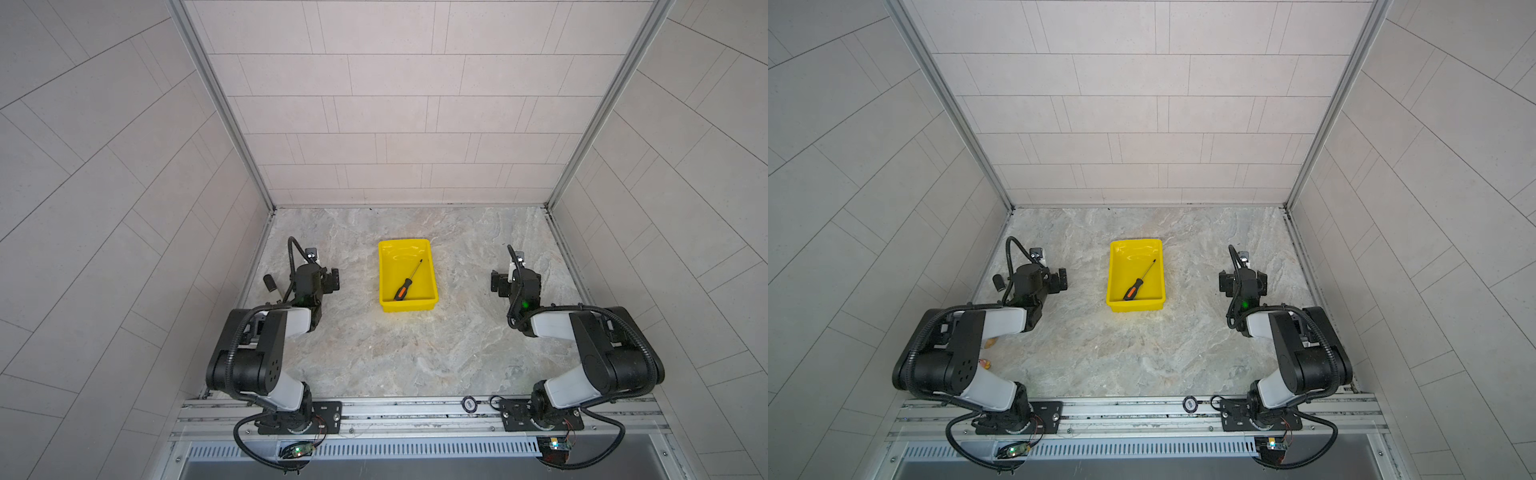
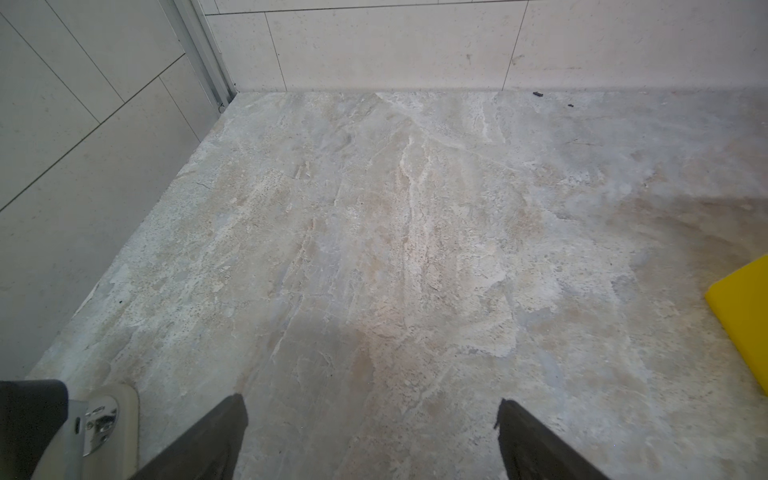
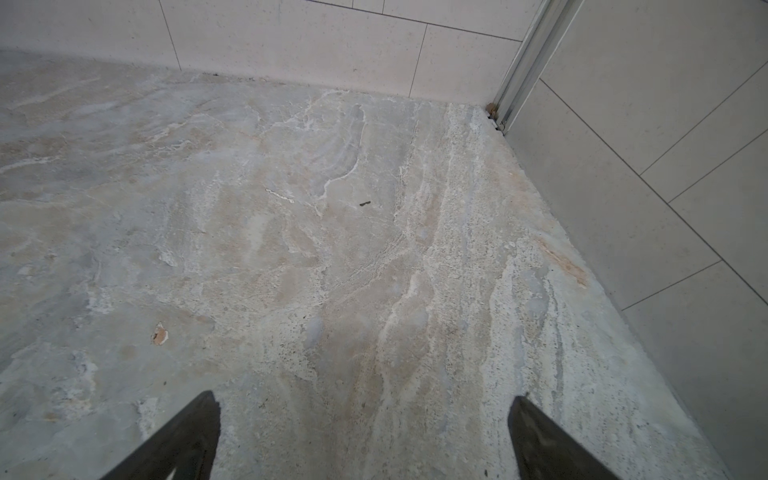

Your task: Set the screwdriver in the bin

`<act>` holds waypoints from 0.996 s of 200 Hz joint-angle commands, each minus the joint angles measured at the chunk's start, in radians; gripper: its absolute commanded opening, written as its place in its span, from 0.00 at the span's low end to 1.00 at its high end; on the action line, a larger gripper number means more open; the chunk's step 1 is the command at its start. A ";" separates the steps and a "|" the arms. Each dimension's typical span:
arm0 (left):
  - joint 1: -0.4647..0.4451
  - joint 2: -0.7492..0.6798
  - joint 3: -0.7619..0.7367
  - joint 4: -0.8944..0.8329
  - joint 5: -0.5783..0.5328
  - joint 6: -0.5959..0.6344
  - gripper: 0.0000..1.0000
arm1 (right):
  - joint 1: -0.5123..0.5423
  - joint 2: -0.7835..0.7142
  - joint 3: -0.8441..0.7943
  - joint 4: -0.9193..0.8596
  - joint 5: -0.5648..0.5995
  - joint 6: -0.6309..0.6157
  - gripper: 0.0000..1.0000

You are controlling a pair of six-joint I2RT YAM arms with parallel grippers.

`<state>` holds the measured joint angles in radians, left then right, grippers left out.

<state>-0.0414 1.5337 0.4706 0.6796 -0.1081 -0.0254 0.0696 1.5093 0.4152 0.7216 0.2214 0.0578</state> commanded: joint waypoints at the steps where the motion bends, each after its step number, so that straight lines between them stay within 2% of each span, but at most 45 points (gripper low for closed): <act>1: 0.003 0.000 -0.012 0.028 0.006 0.015 1.00 | -0.013 0.005 0.019 -0.001 0.009 0.004 1.00; 199: 0.003 0.005 -0.003 0.016 -0.008 0.010 1.00 | -0.014 0.000 0.017 0.002 0.009 0.004 1.00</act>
<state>-0.0414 1.5337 0.4706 0.6830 -0.1093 -0.0254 0.0578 1.5093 0.4191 0.7216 0.2218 0.0601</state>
